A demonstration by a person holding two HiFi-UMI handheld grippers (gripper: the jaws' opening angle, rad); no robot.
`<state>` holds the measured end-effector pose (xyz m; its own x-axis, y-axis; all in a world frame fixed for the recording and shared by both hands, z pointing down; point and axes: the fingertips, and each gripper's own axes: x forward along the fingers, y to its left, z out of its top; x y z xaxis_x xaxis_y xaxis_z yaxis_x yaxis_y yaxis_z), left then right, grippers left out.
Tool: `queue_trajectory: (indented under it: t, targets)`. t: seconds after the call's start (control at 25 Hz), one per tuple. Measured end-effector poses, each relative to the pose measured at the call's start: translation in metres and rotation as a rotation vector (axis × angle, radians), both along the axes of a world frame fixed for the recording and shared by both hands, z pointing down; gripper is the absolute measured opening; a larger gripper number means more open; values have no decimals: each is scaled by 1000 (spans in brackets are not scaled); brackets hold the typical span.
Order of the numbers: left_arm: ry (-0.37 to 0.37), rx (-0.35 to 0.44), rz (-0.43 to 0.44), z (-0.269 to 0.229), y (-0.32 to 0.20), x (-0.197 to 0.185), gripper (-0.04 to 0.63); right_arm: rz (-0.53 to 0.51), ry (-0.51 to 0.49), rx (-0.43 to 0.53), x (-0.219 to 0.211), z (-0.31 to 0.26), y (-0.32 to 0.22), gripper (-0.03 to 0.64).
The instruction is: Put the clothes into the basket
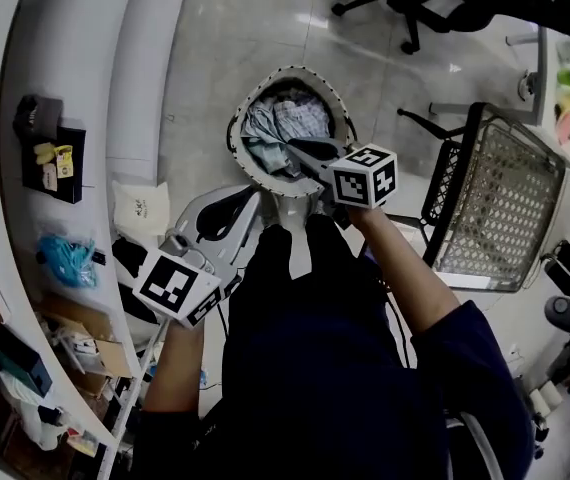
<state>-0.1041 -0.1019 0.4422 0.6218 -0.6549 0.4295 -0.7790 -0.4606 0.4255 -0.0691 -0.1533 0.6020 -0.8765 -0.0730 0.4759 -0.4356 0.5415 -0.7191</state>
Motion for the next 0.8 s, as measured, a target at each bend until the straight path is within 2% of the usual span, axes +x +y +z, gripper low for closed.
queue_trajectory:
  t: [0.4, 0.64, 0.8]
  targets:
    - [-29, 100, 16, -51, 3, 13, 5, -96, -142, 239, 7, -154, 27, 15]
    - [-36, 178, 34, -83, 0, 27, 5, -147, -161, 433, 17, -227, 33, 14]
    - [-38, 207, 18, -98, -2, 31, 5, -151, -180, 493, 27, -257, 36, 11]
